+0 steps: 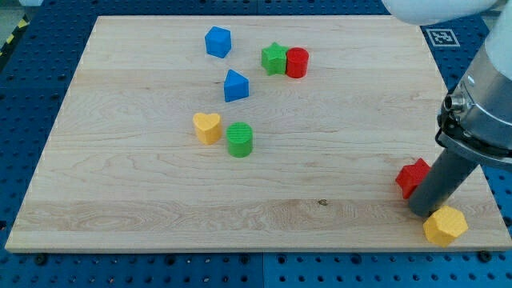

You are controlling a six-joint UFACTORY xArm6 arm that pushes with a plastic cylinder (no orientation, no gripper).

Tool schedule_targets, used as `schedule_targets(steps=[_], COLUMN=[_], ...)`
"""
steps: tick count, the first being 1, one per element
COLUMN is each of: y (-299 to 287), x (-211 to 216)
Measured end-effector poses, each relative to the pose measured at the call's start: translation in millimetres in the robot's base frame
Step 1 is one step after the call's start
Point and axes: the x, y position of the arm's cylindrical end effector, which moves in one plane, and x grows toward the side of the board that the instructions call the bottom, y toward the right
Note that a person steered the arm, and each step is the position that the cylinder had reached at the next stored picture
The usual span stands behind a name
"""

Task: Move your arm to the bottom center of the board

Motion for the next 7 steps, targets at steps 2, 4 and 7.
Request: schedule_targets(steps=[2, 4, 7], y=[-43, -74, -74], x=[0, 23, 34])
